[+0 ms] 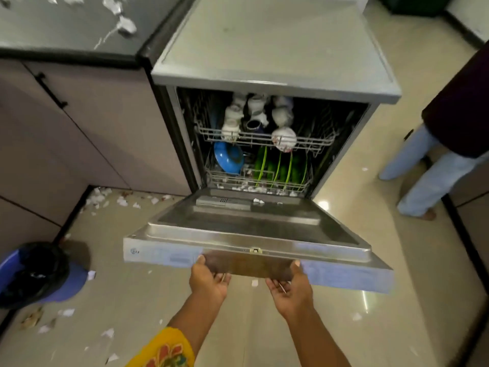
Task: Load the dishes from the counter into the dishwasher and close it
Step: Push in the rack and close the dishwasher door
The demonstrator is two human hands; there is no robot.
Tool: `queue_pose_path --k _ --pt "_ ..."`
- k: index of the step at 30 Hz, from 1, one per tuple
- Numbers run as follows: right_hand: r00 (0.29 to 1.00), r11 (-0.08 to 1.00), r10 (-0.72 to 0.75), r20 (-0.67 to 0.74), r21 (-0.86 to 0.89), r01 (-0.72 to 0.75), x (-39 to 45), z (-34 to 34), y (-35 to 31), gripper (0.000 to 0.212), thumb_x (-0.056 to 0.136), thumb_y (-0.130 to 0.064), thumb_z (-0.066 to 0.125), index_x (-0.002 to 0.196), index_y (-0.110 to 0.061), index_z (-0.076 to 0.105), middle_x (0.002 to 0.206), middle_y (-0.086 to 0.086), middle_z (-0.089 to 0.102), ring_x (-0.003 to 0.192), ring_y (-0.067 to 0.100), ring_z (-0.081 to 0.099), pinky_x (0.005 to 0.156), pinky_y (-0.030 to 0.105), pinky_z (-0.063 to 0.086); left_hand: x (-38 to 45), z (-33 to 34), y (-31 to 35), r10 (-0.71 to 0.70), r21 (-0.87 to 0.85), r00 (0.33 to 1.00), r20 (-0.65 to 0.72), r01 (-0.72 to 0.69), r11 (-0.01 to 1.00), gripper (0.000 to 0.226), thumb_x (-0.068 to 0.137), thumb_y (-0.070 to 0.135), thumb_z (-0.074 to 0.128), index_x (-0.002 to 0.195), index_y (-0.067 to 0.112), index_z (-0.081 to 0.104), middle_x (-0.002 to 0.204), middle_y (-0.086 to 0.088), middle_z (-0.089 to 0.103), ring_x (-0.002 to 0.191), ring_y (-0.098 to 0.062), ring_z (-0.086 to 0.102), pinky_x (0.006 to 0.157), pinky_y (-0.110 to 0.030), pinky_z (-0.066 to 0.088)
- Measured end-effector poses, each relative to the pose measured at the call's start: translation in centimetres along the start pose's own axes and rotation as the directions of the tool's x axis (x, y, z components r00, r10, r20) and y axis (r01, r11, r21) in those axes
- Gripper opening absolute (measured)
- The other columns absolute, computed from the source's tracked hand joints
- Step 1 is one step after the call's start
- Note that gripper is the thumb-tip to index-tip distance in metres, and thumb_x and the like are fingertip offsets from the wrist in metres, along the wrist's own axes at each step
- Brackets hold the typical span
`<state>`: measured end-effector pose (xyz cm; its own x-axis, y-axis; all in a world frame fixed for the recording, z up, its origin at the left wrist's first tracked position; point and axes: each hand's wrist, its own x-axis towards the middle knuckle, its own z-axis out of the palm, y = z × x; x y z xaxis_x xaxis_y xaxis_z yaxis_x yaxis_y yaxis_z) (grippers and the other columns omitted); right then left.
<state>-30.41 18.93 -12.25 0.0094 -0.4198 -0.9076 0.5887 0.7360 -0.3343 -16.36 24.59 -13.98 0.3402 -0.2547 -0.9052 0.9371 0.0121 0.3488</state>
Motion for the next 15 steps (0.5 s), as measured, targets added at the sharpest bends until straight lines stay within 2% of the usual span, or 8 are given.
queue_pose_path --k 3,7,12,15 --pt "1.000 0.998 0.002 0.023 -0.057 -0.001 -1.1 3.1 -2.7 0.046 0.096 -0.023 0.051 0.138 -0.009 0.038 0.146 0.022 0.032 0.132 0.040 0.035 0.106 0.053 0.035 -1.3 3.1 2.1 0.015 0.031 1.000 0.011 -0.016 0.999 0.048 0.097 0.032 0.048 0.139 0.009 0.040 0.142 -0.017 0.042 0.130 -0.034 0.043 0.107 -0.045 0.035" --pt "1.000 0.995 -0.015 0.018 -0.096 0.017 -2.3 7.1 -5.8 0.055 0.096 -0.019 0.052 0.143 -0.007 0.026 0.146 0.021 0.030 0.132 0.042 0.034 0.105 0.058 0.035 -2.7 6.6 5.0 0.042 0.061 0.999 0.016 -0.043 0.997 0.046 0.095 0.023 0.055 0.135 0.004 0.039 0.137 -0.022 0.044 0.126 -0.036 0.045 0.104 -0.051 0.039" --pt "0.999 0.985 -0.044 0.016 -0.169 0.046 -2.5 11.9 -8.9 0.059 0.096 -0.017 0.052 0.146 -0.014 0.022 0.149 0.018 0.026 0.134 0.042 0.031 0.102 0.060 0.037 -3.9 11.1 8.8 0.063 0.151 0.997 0.039 -0.068 0.986 0.041 0.095 0.014 0.054 0.133 0.002 0.043 0.130 -0.018 0.054 0.122 -0.034 0.051 0.104 -0.050 0.040" --pt "0.996 0.970 -0.068 0.065 -0.229 0.081 -1.2 14.0 -10.4 0.056 0.096 -0.010 0.047 0.146 -0.010 0.024 0.151 0.017 0.025 0.137 0.042 0.027 0.105 0.061 0.033 -4.2 13.9 10.3 0.077 0.168 0.996 0.047 -0.084 0.982 0.038 0.096 0.012 0.052 0.131 0.002 0.043 0.116 -0.012 0.058 0.124 -0.032 0.050 0.105 -0.052 0.039"
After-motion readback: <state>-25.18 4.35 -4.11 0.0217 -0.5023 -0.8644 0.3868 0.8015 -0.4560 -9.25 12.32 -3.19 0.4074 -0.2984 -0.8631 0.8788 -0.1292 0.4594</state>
